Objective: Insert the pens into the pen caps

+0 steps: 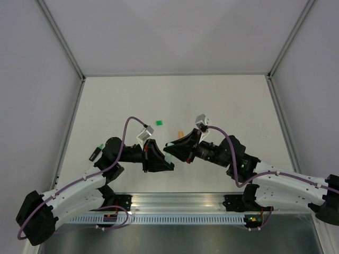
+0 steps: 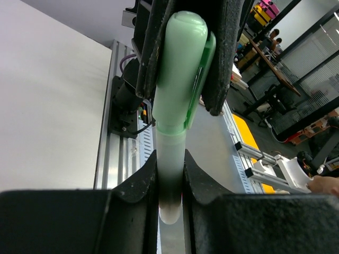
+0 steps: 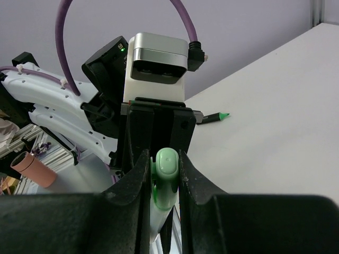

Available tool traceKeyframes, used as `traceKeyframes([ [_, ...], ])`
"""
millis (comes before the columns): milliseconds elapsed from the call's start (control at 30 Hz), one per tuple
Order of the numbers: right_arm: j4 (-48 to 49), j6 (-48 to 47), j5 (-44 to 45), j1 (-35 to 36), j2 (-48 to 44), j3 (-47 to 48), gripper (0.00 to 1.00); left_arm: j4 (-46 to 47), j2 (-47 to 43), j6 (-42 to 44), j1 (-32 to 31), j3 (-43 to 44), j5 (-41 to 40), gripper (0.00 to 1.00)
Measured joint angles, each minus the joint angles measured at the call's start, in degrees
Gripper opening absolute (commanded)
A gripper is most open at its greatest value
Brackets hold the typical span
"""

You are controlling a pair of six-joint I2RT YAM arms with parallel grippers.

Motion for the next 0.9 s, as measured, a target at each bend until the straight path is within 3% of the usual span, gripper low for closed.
traceKeyframes([
  [200, 1.7, 0.0, -0.4, 0.0, -0.6, -0.2, 0.0, -1.9, 0.3, -0.6, 0.0, 2.4, 1.0, 0.02],
  [500, 3.3, 0.5, -1.3, -0.4, -2.3, -1.0, 0.0, -15.2, -1.0, 3.5, -0.4, 8.4, 0.9, 0.02],
  [700, 3.0, -0.4, -5.1, -0.7, -3.0, -1.2, 0.01, -15.7, -0.9, 4.8, -0.7, 8.7, 3.6, 0.02],
  [767, 2.3, -0.5, -5.3, -0.7, -2.9, -0.7, 0.07, -15.5, -0.9, 5.5, -0.7, 8.7, 4.0, 0.02],
  [900, -0.3, -0.4, -4.9, -0.7, -2.9, 0.9, 0.31, -15.0, -0.5, 6.4, -0.7, 8.7, 4.3, 0.02],
])
